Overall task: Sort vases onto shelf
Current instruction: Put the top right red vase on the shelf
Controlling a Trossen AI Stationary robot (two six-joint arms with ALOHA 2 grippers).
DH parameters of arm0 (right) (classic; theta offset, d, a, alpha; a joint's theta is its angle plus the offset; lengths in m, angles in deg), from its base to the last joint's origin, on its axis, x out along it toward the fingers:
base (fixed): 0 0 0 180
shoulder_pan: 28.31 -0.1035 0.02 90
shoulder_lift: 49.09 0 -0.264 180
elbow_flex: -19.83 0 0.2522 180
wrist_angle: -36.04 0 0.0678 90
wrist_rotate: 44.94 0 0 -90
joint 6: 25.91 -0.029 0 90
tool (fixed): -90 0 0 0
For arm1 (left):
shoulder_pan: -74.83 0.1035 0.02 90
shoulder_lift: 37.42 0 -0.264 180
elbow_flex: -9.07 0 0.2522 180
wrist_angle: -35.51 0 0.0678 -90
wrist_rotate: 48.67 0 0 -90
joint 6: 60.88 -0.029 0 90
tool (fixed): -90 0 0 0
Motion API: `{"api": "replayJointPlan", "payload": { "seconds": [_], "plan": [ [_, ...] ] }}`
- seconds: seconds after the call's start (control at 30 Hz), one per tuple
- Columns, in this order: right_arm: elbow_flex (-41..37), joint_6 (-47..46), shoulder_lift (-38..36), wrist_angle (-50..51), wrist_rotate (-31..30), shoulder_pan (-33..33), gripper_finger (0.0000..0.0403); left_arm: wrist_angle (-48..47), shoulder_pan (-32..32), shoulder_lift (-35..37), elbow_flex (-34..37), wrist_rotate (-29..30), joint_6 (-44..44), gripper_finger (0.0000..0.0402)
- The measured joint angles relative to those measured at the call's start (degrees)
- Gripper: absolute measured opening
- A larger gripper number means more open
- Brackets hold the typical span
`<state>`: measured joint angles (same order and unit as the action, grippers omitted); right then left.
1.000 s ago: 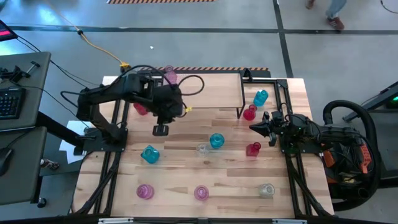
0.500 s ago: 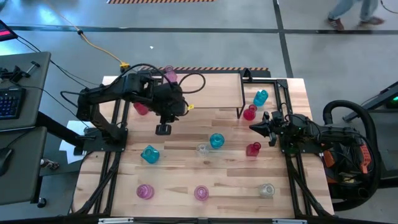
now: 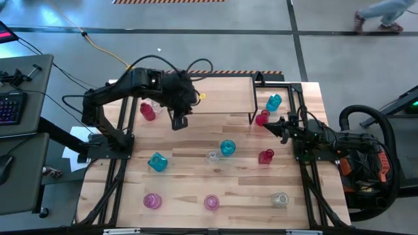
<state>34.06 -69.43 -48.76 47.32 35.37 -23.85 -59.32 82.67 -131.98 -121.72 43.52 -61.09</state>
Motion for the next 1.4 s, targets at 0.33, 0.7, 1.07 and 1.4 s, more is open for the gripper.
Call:
{"api": "replayJointPlan", "payload": {
  "seconds": [0.33, 0.7, 1.07, 1.4],
  "plan": [
    [0.00, -1.62, 0.00, -0.33, -0.79, -0.01, 0.0000, 0.04, 2.38, -0.02, -0.01, 1.24, 2.64, 0.0058],
    [0.00, -2.55, 0.02, -2.06, -1.07, -0.01, 0.0000, 0.01, 2.34, -0.02, -0.02, 2.15, 3.17, 0.0058],
    [0.00, 0.49, 0.00, -13.11, 0.90, -0.01, 0.0032, -0.01, 2.34, -0.02, -0.02, 2.13, 3.14, 0.0058],
    [0.56, 1.07, -0.01, -16.40, -9.40, -0.01, 0.0144, -0.01, 2.34, -0.02, -0.02, 2.13, 4.13, 0.0058]
  ]
}}
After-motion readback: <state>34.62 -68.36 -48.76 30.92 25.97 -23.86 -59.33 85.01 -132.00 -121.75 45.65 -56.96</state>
